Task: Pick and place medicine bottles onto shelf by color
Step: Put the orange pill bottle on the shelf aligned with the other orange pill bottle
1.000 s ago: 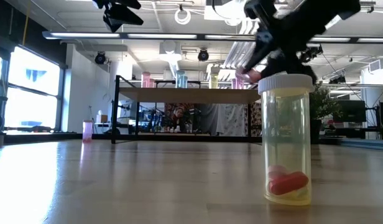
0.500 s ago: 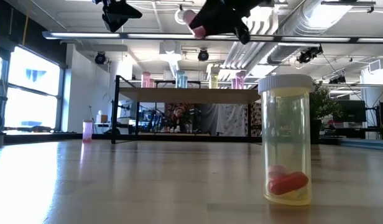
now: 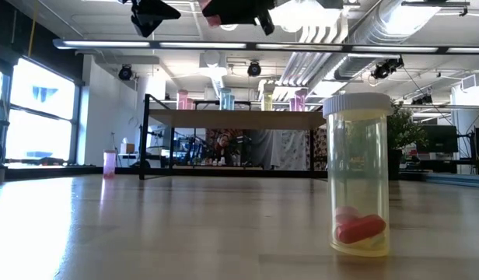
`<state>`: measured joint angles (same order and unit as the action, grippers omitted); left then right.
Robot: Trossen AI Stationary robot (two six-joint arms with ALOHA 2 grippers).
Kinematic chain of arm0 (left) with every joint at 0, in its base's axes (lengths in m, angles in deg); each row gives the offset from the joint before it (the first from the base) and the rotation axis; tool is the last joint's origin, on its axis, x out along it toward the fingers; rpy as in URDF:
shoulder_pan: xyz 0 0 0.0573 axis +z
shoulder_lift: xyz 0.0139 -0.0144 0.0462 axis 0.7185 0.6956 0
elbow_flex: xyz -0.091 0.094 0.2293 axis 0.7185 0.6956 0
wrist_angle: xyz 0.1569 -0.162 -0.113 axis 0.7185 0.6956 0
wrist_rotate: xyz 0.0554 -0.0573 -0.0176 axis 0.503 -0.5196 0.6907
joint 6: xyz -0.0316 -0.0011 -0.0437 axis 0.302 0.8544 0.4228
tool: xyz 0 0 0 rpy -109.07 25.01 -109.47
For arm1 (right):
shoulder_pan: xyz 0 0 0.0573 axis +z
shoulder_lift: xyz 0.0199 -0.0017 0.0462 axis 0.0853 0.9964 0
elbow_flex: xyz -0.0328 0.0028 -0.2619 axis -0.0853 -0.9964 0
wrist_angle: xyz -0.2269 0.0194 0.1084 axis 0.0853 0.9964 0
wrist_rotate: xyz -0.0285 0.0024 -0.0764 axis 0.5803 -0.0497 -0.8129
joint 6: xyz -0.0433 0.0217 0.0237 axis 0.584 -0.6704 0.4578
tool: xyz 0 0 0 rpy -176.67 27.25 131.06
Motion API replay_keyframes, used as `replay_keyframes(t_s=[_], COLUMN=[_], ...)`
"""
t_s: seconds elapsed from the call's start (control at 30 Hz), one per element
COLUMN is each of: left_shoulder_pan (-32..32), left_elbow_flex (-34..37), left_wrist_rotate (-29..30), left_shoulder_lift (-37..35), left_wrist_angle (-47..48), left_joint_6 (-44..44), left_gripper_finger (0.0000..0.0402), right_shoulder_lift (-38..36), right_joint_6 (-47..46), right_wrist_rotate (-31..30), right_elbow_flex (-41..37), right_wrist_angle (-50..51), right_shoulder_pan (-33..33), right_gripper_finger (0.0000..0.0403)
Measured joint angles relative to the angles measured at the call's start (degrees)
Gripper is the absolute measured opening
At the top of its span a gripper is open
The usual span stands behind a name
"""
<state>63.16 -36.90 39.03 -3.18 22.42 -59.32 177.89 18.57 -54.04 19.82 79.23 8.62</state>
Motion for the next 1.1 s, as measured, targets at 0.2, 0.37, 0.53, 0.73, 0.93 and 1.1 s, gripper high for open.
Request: replay_keyframes(t_s=[0.2,0.37,0.53,0.73,0.93,1.1], left_shoulder_pan=[0.0,0.13,0.5,0.63,0.31,0.26], left_elbow_flex=[0.0,-2.95,-8.63,-13.08,-13.42,-13.42], left_wrist_rotate=[0.36,0.41,0.43,0.41,-0.94,-3.53], left_shoulder_lift=[0.0,0.3,2.12,5.91,8.78,11.34], left_wrist_angle=[0.09,4.89,12.42,19.91,19.87,19.28], left_joint_6=[-2.73,-5.34,-9.27,-11.15,-11.09,-10.33], left_gripper_finger=[0.0211,0.0211,0.0211,0.0211,0.0211,0.0211], right_shoulder_lift=[0.0,0.68,2.3,4.02,5.34,6.14], right_joint_6=[-0.26,-3.08,-3.32,-3.34,-4.14,-5.0], right_wrist_rotate=[1.42,2.84,4.2,7.22,9.74,11.56], right_elbow_flex=[0.64,0.64,0.67,0.62,0.63,0.6], right_wrist_angle=[-2.19,-2.36,-7.4,-8.98,-6.28,-4.58], right_shoulder_pan=[0.0,-0.11,-0.15,-0.37,-0.37,-0.45], right_gripper_finger=[0.0074,0.0074,0.0074,0.0074,0.0074,0.0074])
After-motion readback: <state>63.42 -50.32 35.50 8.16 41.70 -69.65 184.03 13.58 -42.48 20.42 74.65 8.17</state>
